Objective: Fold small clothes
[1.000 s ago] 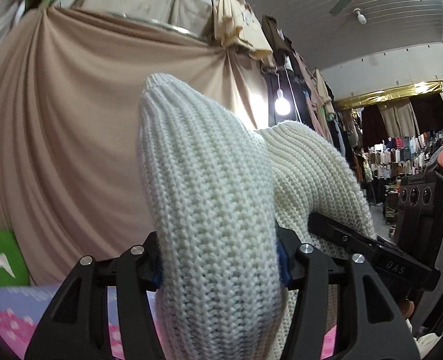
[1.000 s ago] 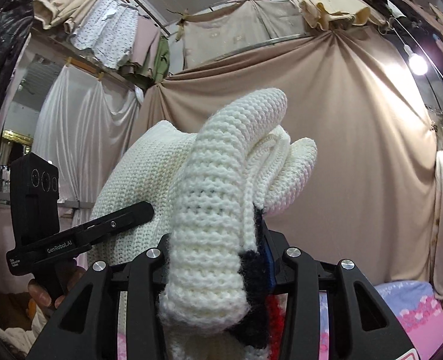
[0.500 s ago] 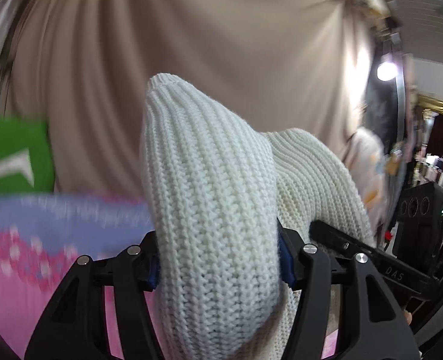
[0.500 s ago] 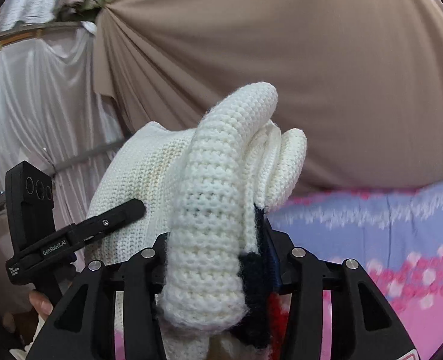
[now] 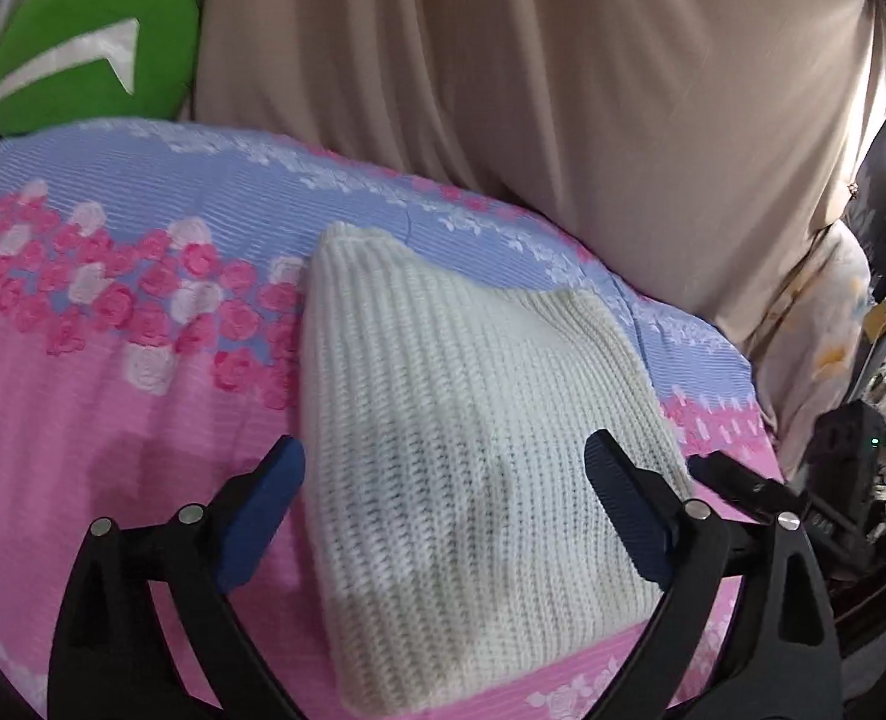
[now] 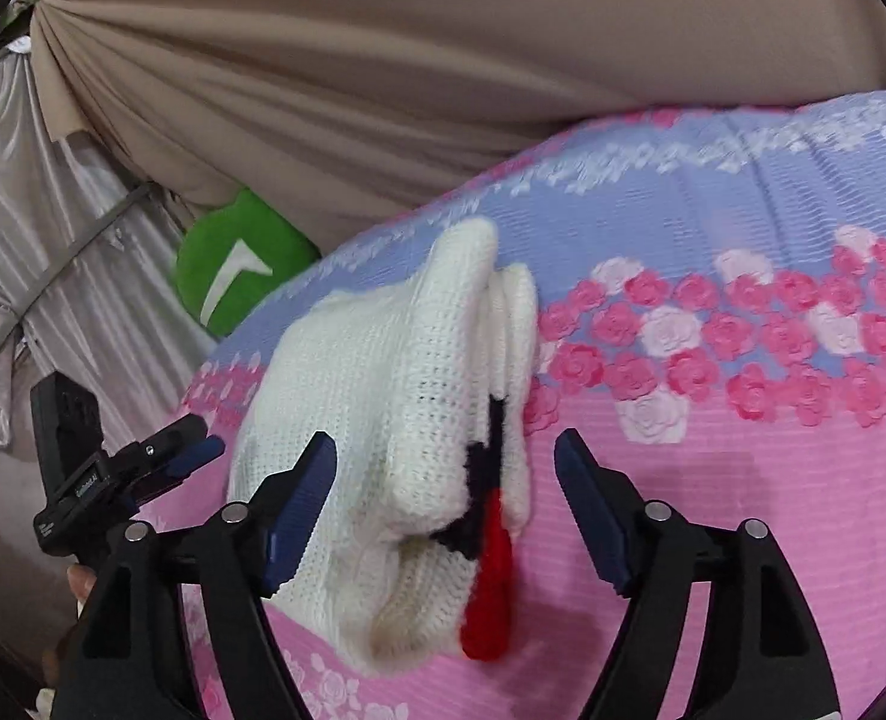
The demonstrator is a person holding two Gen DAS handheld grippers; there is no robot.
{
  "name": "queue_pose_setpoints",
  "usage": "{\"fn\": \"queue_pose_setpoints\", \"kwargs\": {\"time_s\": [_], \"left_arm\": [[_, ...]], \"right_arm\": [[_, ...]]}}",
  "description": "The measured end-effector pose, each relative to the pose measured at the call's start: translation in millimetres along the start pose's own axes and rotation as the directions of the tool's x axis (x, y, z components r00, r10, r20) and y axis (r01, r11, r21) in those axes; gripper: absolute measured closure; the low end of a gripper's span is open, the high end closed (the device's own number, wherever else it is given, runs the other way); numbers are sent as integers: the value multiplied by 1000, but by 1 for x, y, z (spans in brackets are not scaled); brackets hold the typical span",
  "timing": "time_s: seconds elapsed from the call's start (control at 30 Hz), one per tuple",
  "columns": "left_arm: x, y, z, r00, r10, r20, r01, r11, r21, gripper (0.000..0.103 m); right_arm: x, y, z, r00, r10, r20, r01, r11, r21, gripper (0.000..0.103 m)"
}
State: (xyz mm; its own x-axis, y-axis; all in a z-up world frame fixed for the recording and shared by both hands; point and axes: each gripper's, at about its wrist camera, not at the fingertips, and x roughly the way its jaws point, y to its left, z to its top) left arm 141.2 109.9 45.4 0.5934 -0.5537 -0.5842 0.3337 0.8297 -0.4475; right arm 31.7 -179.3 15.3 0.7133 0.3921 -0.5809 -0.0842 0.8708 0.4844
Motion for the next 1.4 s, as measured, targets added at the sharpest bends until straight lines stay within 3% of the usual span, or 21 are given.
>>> {"fn": "queue_pose_setpoints", "kwargs": {"time_s": [0.13, 0.17, 0.2, 0.27, 0.33, 0.4, 0.53, 0.6, 0.67, 0.73, 0.77, 0.8, 0.83, 0.9, 0.97, 1.03, 1.17, 1.23, 1.27, 1.33, 1.4], "left_arm": [[40, 16, 2, 997, 10, -82, -15, 998, -59, 15], [46, 20, 1, 996, -4, -91, -3, 997, -76, 17], [50, 20, 1, 996, -12, -94, 5, 997, -82, 21], [48, 11, 3, 997, -5, -77, 2, 999, -41, 36], [40, 0, 9, 999, -6, -42, 5, 1000, -10, 54], [30, -12, 16, 1000, -31, -5, 31, 999, 12, 61], [4, -42, 25, 987, -139, 86, 134, 989, 65, 63], [2, -55, 20, 984, -145, 106, 133, 985, 113, 61], [19, -61, 11, 993, -97, 65, 86, 985, 149, 59], [52, -57, -1, 999, -20, -24, 24, 989, 148, 58], [63, -54, -7, 998, 31, -46, -24, 989, 148, 54], [63, -51, -12, 999, 36, -21, -32, 988, 150, 49], [58, -53, -14, 999, 36, -8, -34, 987, 157, 49], [39, -64, -14, 997, 76, 28, -80, 977, 196, 50], [14, -78, -17, 989, 121, 86, -139, 960, 243, 50], [-4, -91, -24, 983, 151, 109, -176, 946, 274, 49], [7, -105, -40, 967, 249, 60, -255, 918, 303, 49], [25, -107, -49, 941, 337, 40, -331, 887, 323, 49], [32, -106, -53, 931, 365, 28, -353, 876, 328, 49], [40, -101, -60, 923, 385, 13, -369, 873, 319, 49], [37, -100, -63, 919, 394, 25, -382, 871, 310, 49]], "right_arm": [[49, 6, 5, 994, -32, -105, 31, 999, -20, 29], [58, 7, 7, 993, -19, -120, 17, 1000, -17, 34], [64, 8, 8, 992, -7, -129, 5, 1000, -15, 48], [67, 17, 13, 993, -9, -118, 5, 999, -41, 64], [55, 34, 20, 997, -35, -65, 28, 994, -102, 71], [36, 49, 26, 1000, -25, -8, 24, 991, -133, 72], [-17, 73, 29, 989, -41, 145, 70, 977, -202, 72], [-30, 65, 29, 984, -54, 169, 86, 979, -186, 72], [-24, 40, 27, 986, -99, 136, 117, 984, -134, 70], [2, 5, 20, 987, -160, 26, 162, 983, -81, 66], [15, -11, 15, 974, -225, -20, 224, 973, -56, 65], [16, -22, 11, 976, -218, -27, 218, 976, -24, 56], [7, -29, 7, 987, -162, -11, 162, 986, 24, 56], [-15, -21, 9, 984, -171, 39, 171, 985, 17, 57], [-45, 1, 8, 964, -230, 135, 239, 969, -55, 58], [-67, 20, 4, 955, -229, 188, 252, 961, -110, 62], [-49, 34, -10, 945, -300, 132, 322, 923, -210, 75], [-24, 16, -19, 908, -411, 83, 419, 877, -236, 77], [-19, 9, -23, 902, -426, 71, 431, 871, -238, 76], [-30, 2, -23, 925, -376, 60, 381, 906, -183, 77], [-48, 15, -25, 931, -349, 105, 363, 911, -194, 78]]}}
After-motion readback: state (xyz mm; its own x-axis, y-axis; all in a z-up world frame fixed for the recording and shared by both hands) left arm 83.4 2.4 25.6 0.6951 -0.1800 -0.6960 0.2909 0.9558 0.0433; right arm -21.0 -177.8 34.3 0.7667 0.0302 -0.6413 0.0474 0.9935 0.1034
